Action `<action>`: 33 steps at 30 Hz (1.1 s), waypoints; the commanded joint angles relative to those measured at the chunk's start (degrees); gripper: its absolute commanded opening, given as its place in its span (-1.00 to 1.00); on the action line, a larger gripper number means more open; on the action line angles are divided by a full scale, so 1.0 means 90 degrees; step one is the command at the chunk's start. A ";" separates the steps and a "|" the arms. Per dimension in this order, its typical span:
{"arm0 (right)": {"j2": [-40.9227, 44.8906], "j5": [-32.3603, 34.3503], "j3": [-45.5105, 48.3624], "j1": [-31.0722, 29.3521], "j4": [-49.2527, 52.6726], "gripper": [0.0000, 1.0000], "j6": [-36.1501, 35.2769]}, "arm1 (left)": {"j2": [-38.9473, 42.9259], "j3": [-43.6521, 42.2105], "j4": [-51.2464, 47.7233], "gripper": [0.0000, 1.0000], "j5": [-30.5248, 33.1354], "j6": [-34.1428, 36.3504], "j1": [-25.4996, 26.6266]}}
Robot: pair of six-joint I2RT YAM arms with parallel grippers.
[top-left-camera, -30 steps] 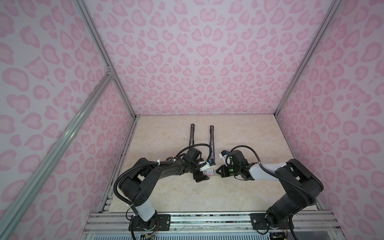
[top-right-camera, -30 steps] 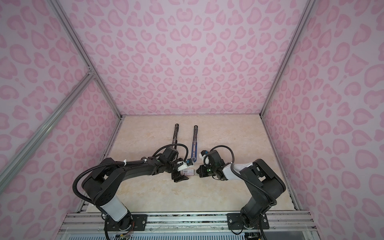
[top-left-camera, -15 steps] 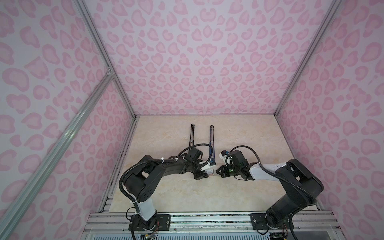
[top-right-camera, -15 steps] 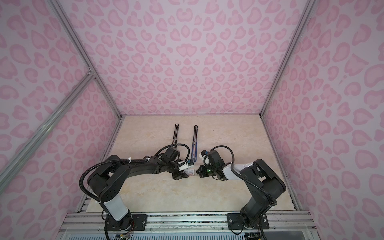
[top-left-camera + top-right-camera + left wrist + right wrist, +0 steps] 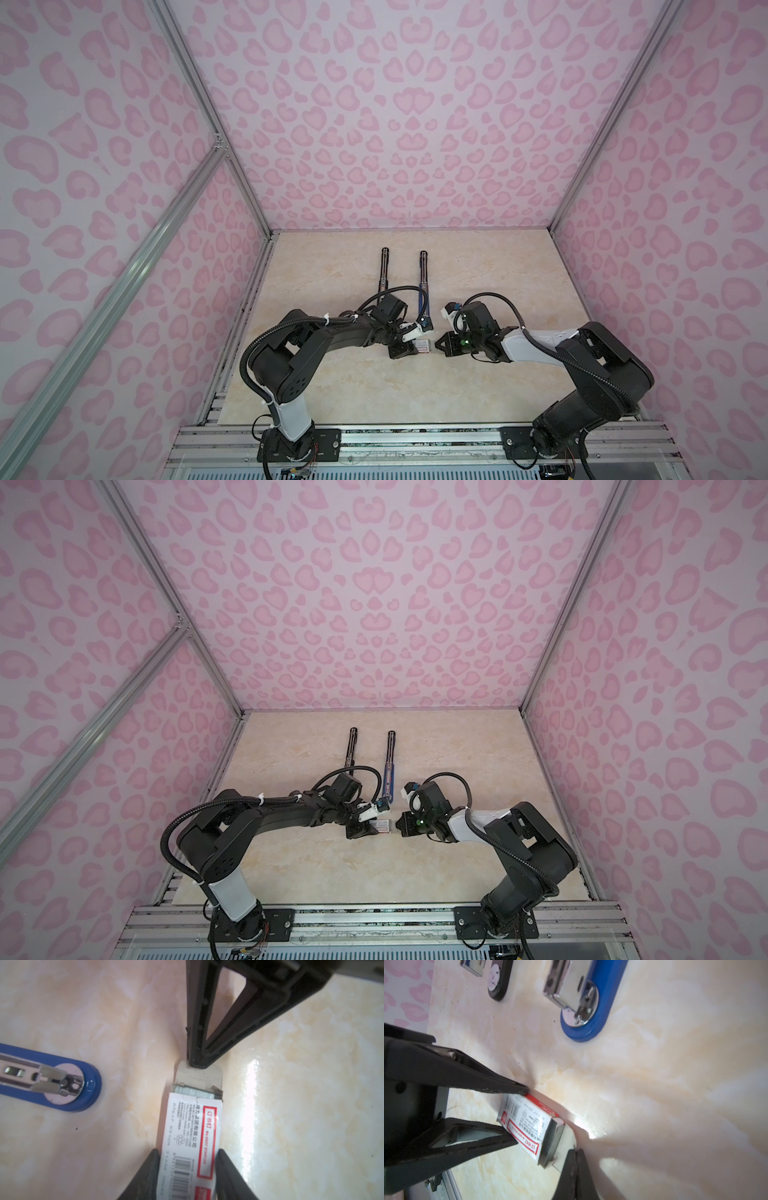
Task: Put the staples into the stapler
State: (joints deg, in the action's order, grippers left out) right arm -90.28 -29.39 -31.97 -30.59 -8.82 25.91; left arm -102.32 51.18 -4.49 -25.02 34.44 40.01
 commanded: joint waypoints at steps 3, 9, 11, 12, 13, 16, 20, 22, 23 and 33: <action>0.0157 0.0364 0.0199 0.0164 0.0604 -1.00 -0.0009 | -0.0056 0.0095 -0.0184 -0.09 0.0065 -0.0052 -0.0012; 0.0379 0.0340 0.0365 0.0393 0.0725 -1.00 -0.0066 | -0.0076 0.0114 -0.0214 -0.10 0.0037 -0.0057 -0.0012; 0.0435 0.0326 0.0378 0.0399 0.0709 -1.00 -0.0016 | -0.0086 0.0133 -0.0223 -0.10 0.0061 -0.0093 -0.0012; 0.0466 0.0317 0.0368 0.0392 0.0680 -0.90 0.0031 | -0.0095 0.0153 -0.0243 -0.10 0.0061 -0.0101 -0.0012; 0.0495 0.0307 0.0357 0.0371 0.0645 -0.78 0.0081 | -0.0105 0.0165 -0.0260 -0.10 0.0059 -0.0122 -0.0012; 0.0529 0.0353 0.0234 0.0190 0.0550 -0.45 0.0215 | -0.0106 0.0175 -0.0280 -0.10 0.0056 -0.0116 -0.0012; 0.0305 0.0495 -0.0093 -0.0168 0.0503 -0.28 0.0325 | -0.0114 0.0182 -0.0278 -0.09 0.0068 -0.0133 -0.0012; 0.0153 0.0526 -0.0203 -0.0228 0.0435 -0.23 0.0392 | -0.0115 0.0192 -0.0294 -0.10 0.0079 -0.0149 -0.0012; 0.0086 0.0552 -0.0267 -0.0259 0.0438 -0.21 0.0402 | -0.0115 0.0192 -0.0293 -0.09 0.0078 -0.0145 -0.0012; -0.0311 0.0758 -0.0444 -0.0381 0.0514 -0.61 0.0402 | -0.0119 0.0192 -0.0282 -0.10 0.0075 -0.0158 -0.0012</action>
State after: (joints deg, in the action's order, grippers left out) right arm -92.62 -24.84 -36.47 -33.91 -7.11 29.39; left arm -103.00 52.56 -5.61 -24.40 32.99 39.90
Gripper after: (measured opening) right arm 0.210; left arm 0.452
